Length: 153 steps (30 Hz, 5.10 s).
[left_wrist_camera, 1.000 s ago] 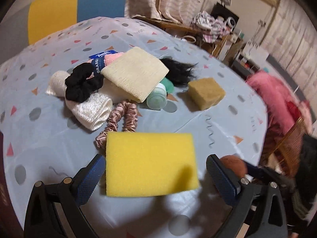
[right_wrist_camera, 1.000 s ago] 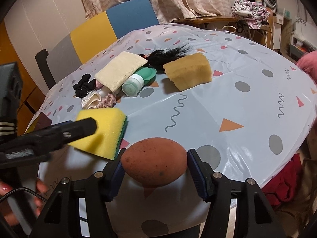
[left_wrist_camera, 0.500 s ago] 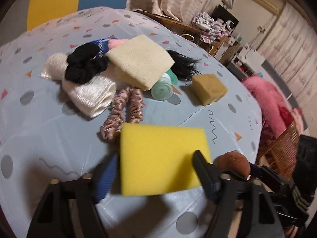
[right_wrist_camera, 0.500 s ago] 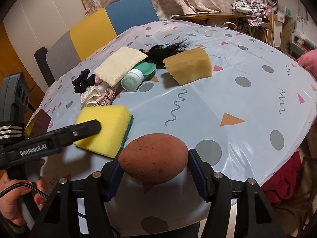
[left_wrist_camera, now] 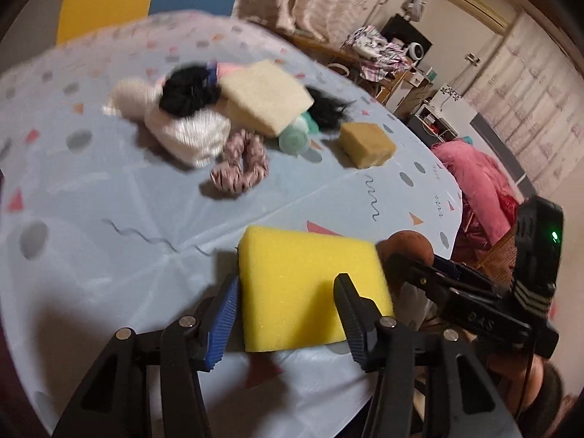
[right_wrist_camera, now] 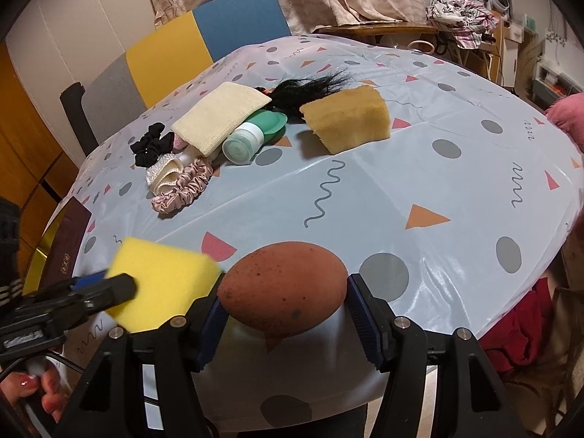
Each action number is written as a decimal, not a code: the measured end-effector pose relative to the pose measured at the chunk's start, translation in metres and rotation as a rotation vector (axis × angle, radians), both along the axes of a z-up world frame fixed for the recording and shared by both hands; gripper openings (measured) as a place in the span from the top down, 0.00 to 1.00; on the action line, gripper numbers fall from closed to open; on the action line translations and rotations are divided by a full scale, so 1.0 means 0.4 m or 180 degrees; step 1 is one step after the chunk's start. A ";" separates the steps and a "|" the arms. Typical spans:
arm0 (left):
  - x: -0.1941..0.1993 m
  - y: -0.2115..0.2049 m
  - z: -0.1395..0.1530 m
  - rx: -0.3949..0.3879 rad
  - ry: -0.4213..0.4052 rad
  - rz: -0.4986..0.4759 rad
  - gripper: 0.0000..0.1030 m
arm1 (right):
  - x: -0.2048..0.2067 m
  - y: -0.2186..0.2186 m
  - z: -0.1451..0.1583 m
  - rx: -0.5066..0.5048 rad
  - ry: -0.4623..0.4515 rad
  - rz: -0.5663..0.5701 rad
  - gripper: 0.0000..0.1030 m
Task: Organize rigid objects
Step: 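Grasp the yellow-green sponge with the left gripper and lift it, then carry the yellow sponge over the gold tray with the left gripper while the right carries the brown sponge, then open the left gripper to drop the yellow sponge in the tray while the right drops the brown sponge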
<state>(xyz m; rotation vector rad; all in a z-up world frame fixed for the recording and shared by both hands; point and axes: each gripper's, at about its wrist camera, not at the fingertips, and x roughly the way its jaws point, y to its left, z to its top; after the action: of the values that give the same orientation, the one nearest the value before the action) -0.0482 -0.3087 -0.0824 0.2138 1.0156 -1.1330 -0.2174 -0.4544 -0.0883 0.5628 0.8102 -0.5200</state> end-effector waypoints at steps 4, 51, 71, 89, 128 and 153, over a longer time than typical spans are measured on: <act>-0.001 -0.002 0.019 0.0001 -0.0109 0.0023 0.15 | 0.000 0.000 0.000 0.0003 0.0002 0.0004 0.38; 0.122 0.249 0.173 -0.0313 -0.0573 0.0786 0.08 | 0.084 0.092 0.054 -0.0058 -0.0086 0.0341 0.44; 0.519 0.646 0.083 0.0215 -0.0340 0.2245 0.08 | 0.340 0.405 0.180 -0.0200 -0.0274 0.1409 0.44; 0.671 0.723 0.051 0.0592 -0.0497 0.2316 0.00 | 0.437 0.510 0.187 -0.0220 -0.0154 0.1727 0.44; 0.667 0.796 0.133 0.0012 -0.0233 0.2356 0.00 | 0.496 0.589 0.204 -0.0267 -0.0244 0.1964 0.44; 0.691 0.841 0.046 -0.0131 0.0426 0.2506 0.00 | 0.933 0.755 0.135 0.0303 -0.0188 0.2225 0.00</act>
<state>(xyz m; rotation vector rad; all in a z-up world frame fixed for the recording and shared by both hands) 0.2282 0.0276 -0.0641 -0.2859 1.0533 -0.4494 0.1557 -0.1526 -0.0342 0.3451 0.9152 0.1763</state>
